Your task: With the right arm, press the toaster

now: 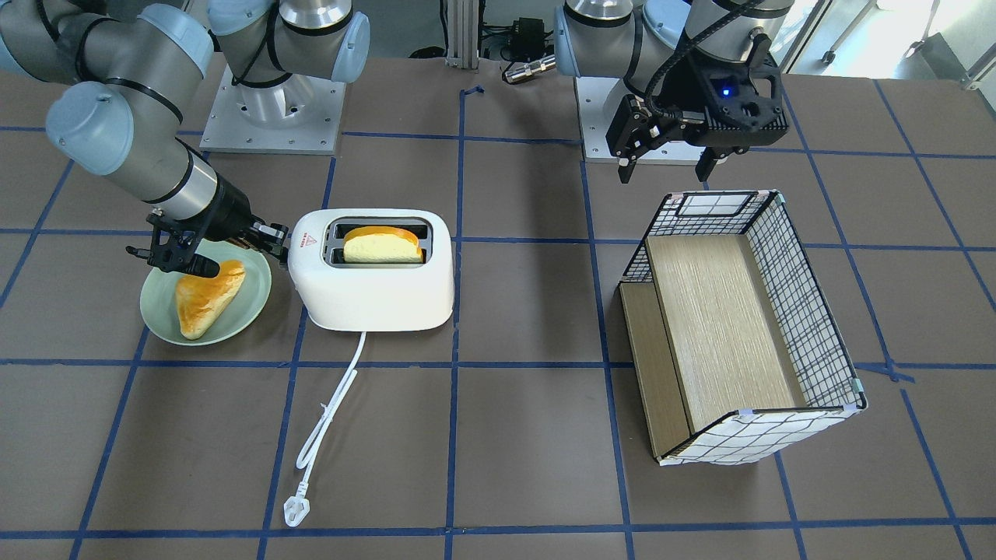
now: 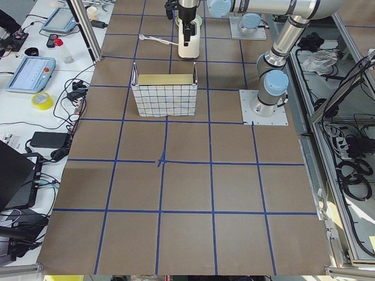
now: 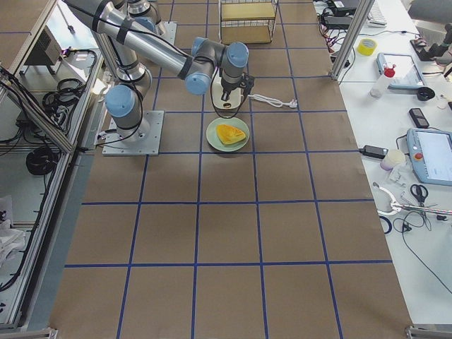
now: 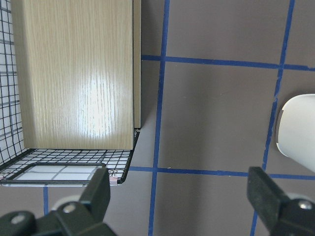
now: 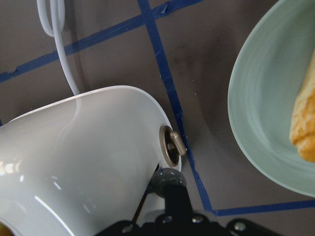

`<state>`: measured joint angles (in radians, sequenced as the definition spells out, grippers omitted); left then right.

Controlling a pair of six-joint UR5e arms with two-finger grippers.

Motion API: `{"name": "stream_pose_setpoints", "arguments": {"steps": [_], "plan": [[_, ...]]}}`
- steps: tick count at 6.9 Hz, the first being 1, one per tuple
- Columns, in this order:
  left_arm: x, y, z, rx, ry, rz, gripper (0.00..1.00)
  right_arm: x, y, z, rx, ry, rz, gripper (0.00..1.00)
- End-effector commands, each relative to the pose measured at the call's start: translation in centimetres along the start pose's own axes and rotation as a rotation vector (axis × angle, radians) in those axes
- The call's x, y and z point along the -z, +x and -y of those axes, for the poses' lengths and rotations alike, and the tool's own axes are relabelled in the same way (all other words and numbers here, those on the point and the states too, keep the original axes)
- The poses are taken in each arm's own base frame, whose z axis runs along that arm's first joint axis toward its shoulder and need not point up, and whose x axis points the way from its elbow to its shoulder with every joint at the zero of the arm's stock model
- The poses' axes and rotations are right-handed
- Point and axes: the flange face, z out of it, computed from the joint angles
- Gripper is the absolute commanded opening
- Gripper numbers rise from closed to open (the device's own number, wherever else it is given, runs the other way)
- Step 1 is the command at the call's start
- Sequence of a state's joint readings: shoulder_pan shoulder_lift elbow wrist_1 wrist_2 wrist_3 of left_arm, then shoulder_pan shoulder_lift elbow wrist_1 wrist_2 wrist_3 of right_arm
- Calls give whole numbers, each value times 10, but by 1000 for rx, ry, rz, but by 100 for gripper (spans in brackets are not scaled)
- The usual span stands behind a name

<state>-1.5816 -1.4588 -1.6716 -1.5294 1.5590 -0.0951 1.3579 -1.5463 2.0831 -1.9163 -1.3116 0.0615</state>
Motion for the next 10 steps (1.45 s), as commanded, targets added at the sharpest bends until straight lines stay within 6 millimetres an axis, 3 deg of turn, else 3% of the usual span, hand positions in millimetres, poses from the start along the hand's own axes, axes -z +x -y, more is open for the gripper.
{"name": "stream_pose_setpoints", "arguments": {"steps": [1,3,5,6,7,10], "plan": [[1,0,0,0,1,1,100,-2,1,1,-1,-5,0,0],[1,0,0,0,1,1,100,1,0,3,-13,3,-1,0],[0,0,0,0,0,1,100,19,-2,6,-11,33,-22,5],[0,0,0,0,0,1,100,39,-4,10,-8,58,-54,42],[0,0,0,0,0,1,100,64,-9,8,-7,63,-69,99],[0,0,0,0,0,1,100,154,-24,6,-4,71,-176,100]]}}
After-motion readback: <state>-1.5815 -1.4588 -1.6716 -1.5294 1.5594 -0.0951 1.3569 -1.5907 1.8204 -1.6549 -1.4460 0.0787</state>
